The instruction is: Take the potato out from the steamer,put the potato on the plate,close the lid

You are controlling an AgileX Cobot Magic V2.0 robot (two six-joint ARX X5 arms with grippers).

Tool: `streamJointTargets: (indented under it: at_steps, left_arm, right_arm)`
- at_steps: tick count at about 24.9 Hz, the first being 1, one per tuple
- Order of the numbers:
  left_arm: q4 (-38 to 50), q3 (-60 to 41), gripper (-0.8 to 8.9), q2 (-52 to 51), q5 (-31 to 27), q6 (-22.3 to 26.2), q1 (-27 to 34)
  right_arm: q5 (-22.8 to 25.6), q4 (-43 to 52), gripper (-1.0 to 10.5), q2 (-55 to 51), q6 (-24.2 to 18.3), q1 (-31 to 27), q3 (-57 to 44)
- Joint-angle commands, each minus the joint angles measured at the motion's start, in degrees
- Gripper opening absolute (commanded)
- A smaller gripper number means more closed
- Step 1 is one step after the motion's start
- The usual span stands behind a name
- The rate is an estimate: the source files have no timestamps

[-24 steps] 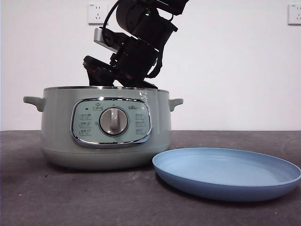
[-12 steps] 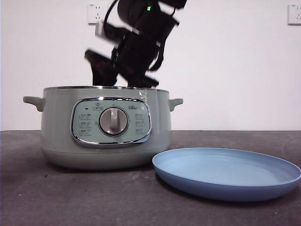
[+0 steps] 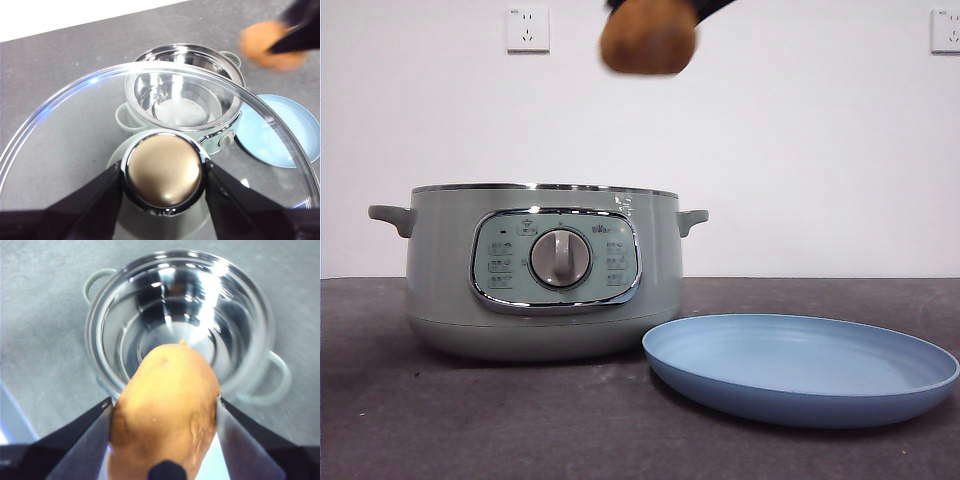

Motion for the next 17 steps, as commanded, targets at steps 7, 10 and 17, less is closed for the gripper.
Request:
streamJointTargets:
  at_steps: [7,10,17]
  left_arm:
    - [2.91,0.46,-0.09,-0.55,0.35,1.14,0.11]
    - [2.97,0.46,-0.09,-0.55,1.51,1.11,0.11]
    - [2.89,0.46,-0.09,-0.52,1.55,1.11,0.11]
  right_arm:
    - [0.13,5.95,-0.2,-13.2,1.64,-4.0,-20.41]
    - [-0.11,12.59,-0.2,-17.33,2.93,-5.42,-32.15]
    - [-0.57,25.16,-0.2,-17.86,4.26,-6.21,-47.76]
